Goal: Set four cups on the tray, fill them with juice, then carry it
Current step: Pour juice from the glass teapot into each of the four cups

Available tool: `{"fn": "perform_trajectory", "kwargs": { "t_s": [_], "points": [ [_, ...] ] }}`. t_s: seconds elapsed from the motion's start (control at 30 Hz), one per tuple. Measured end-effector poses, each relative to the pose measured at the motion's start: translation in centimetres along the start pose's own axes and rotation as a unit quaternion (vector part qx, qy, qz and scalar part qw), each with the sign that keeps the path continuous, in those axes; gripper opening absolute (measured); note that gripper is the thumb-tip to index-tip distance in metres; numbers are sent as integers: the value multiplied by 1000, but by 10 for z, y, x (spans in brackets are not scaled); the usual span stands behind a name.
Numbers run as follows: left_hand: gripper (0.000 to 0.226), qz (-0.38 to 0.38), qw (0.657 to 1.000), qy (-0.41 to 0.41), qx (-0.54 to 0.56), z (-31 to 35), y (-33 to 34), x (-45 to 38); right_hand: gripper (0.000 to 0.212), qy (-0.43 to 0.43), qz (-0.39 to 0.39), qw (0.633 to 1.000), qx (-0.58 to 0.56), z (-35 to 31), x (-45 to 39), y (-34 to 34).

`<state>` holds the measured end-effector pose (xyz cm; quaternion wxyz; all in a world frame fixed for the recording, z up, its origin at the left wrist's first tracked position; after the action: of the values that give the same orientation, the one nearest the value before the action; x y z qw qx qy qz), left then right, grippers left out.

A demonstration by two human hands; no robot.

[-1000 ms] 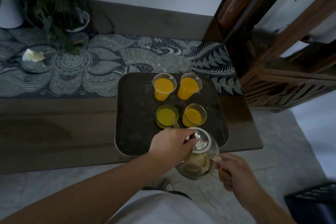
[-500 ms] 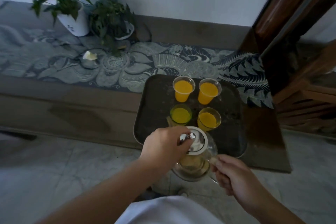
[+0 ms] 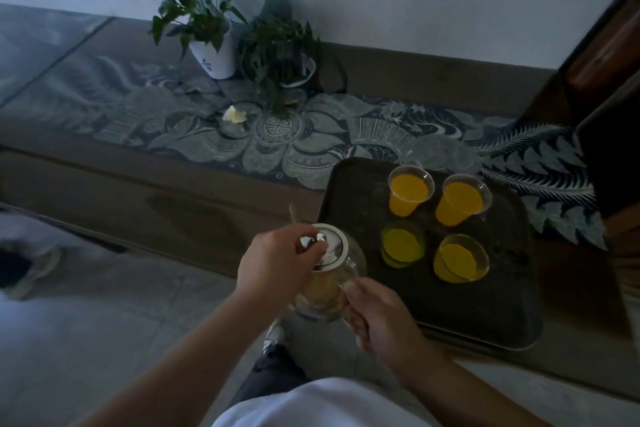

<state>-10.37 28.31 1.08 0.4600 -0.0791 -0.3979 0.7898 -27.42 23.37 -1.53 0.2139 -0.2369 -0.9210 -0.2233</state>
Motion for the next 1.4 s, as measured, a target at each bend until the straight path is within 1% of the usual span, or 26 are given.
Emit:
{"fn": "perform_trajectory", "kwargs": {
  "t_s": [0.07, 0.13, 0.3, 0.47, 0.63, 0.73, 0.97, 1.07, 1.27, 1.37, 1.4],
  "points": [
    [18, -7, 1000, -2, -9, -13, -15, -22, 27, -22, 10, 1000, 3, -3, -27, 15],
    [18, -32, 999, -1, -24, -25, -30, -45, 28, -38, 24, 999, 0, -4, -55, 31],
    [20, -65, 996, 35, -51, -55, -69, -106, 26, -43, 51, 996, -54, -3, -128, 71],
    [23, -104, 990, 46, -80, -84, -98, -160, 21, -78, 81, 993, -42, -9, -195, 102],
    [22, -137, 979, 75, -133, -100, -114, -201, 16, -100, 100, 985, -96, -11, -244, 122],
    [21, -148, 977, 72, -138, -110, -119, -219, 17, -112, 107, 982, -107, -12, -269, 127],
    [19, -156, 972, 86, -152, -122, -129, -245, 20, -127, 112, 980, -101, -14, -306, 140],
    [19, -164, 967, 87, -173, -126, -131, -250, 20, -127, 98, 982, -102, -12, -314, 142],
    [18, -142, 958, 110, -223, -134, -131, -248, 17, -63, 77, 993, -57, -10, -311, 137],
    [20, -132, 960, 109, -220, -135, -130, -249, 14, -34, 108, 994, 7, -9, -307, 130],
    [21, -128, 961, 109, -221, -136, -130, -249, 19, -28, 121, 991, 40, -11, -305, 127]
  ]
}}
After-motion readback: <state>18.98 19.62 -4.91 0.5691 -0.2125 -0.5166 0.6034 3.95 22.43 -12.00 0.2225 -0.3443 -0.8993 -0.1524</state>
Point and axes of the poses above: each hand's wrist, its own x-axis away from the middle knuckle, its own y-axis out of the palm, z = x × y, the point moved 4 cm from there along -x, towards the middle knuckle, and after that the axes turned 11 degrees about -z, right-handed, at the moved point
